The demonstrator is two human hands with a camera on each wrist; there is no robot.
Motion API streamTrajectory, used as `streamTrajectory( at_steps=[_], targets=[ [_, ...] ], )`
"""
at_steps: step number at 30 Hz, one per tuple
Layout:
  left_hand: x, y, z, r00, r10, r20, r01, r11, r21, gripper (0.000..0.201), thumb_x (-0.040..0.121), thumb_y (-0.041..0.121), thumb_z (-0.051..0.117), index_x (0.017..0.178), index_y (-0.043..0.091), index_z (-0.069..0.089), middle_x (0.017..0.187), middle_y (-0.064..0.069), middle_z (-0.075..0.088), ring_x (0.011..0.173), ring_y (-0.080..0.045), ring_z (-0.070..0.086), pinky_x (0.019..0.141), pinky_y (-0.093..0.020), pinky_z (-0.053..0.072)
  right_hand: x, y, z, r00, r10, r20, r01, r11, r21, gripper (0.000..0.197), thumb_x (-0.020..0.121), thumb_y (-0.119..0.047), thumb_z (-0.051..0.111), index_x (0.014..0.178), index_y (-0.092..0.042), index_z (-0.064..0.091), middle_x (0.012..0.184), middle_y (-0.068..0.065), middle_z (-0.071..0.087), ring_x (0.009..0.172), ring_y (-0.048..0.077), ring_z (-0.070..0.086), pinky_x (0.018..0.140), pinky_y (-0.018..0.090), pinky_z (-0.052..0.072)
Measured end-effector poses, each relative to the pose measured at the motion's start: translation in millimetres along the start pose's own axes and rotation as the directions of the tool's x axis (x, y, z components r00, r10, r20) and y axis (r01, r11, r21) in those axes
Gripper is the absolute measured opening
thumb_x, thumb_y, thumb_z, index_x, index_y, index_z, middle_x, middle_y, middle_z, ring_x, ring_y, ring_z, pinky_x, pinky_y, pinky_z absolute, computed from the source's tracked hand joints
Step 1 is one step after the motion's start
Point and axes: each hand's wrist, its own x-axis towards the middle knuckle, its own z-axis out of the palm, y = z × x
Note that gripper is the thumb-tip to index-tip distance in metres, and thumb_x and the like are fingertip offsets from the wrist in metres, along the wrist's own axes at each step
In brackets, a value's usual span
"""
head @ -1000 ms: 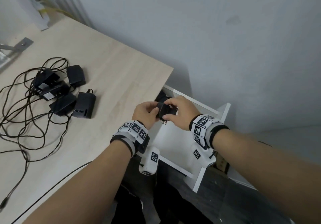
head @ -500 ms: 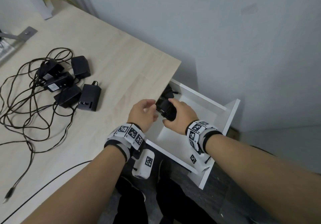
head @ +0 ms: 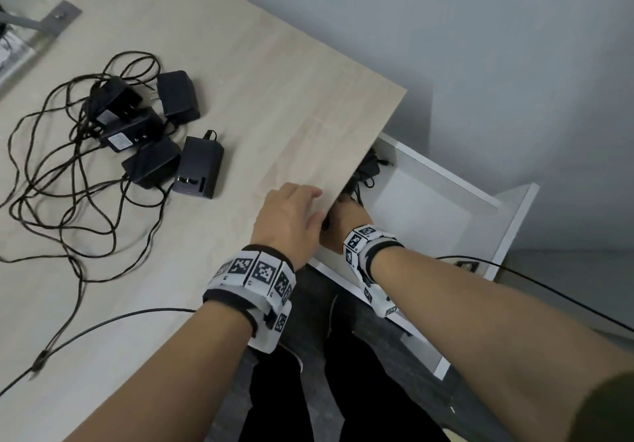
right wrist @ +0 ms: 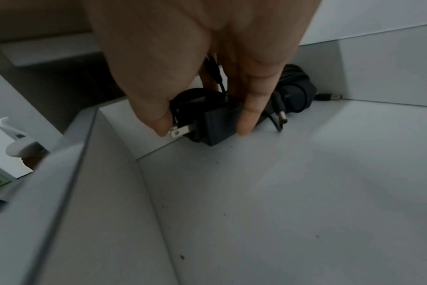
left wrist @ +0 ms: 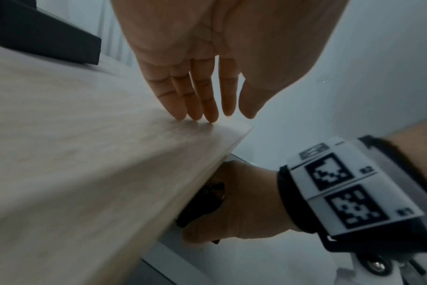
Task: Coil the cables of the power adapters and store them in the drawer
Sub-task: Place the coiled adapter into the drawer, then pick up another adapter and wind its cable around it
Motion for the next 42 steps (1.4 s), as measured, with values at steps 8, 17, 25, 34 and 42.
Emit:
streamTrajectory(
  at_steps=[8, 17, 25, 34, 42],
  targets=[
    [5.1, -3.0, -12.0, 0.991, 0.062, 0.116, -0.086, 0.973, 0.213, 0.041, 0.091, 0.029, 0.057, 0.13, 0.018, 0.052, 0.125, -0.004, 0.052, 0.109, -0.028, 0.047, 0.086, -0.041, 0.045, 14.3, -3.0, 13.1, 0.995, -0.061, 0.079, 0.076, 0.975, -0.211, 0.055, 0.09, -0.035, 0.04, 0.141, -0.015, 0.039, 0.138, 0.01, 0.05, 0.124, 0.032, 0.045, 0.105, 0.044, 0.038],
    [3.8, 5.4, -41.6, 0.974, -0.06, 0.221, -0.007, 0.957, 0.291, 0.046, 0.095, 0.037, 0.048, 0.138, 0.024, 0.039, 0.135, -0.001, 0.044, 0.119, -0.025, 0.043, 0.094, -0.038, 0.042, -26.5, 2.6, -38.2, 0.998, 0.059, -0.032, -0.061, 0.996, -0.072, 0.056, 0.083, -0.039, 0.063, 0.132, -0.019, 0.047, 0.126, 0.012, 0.05, 0.11, 0.032, 0.052, 0.084, 0.037, 0.047],
    [-7.3, -13.1, -88.8, 0.975, -0.125, 0.186, 0.061, 0.947, 0.314, 0.042, 0.097, 0.036, 0.045, 0.137, 0.024, 0.04, 0.134, -0.001, 0.045, 0.12, -0.024, 0.043, 0.097, -0.039, 0.043, -43.6, -24.2, -115.1, 0.985, 0.123, -0.119, -0.145, 0.968, -0.203, 0.02, 0.085, -0.029, 0.047, 0.091, -0.014, 0.06, 0.101, 0.004, 0.059, 0.078, 0.021, 0.051, 0.065, 0.028, 0.041],
    [-43.7, -73.7, -149.3, 0.986, -0.168, -0.007, 0.163, 0.948, 0.273, 0.032, 0.096, 0.033, 0.047, 0.126, 0.023, 0.05, 0.123, 0.002, 0.051, 0.114, -0.022, 0.047, 0.087, -0.036, 0.044, -19.5, -138.5, -140.7, 0.954, -0.154, -0.256, 0.121, 0.983, -0.141, 0.03, 0.087, -0.033, 0.051, 0.114, -0.02, 0.056, 0.111, 0.004, 0.058, 0.101, 0.026, 0.059, 0.078, 0.035, 0.047],
    [-63.3, -139.8, -193.4, 0.971, -0.219, -0.099, 0.238, 0.934, 0.268, 0.04, 0.095, 0.035, 0.05, 0.133, 0.025, 0.048, 0.131, 0.004, 0.049, 0.12, -0.021, 0.045, 0.088, -0.034, 0.044, 24.3, -227.7, -144.6, 0.93, -0.246, -0.273, 0.221, 0.968, -0.121, 0.039, 0.089, -0.039, 0.054, 0.124, -0.022, 0.049, 0.121, 0.005, 0.054, 0.11, 0.029, 0.055, 0.085, 0.039, 0.048]
  ],
)
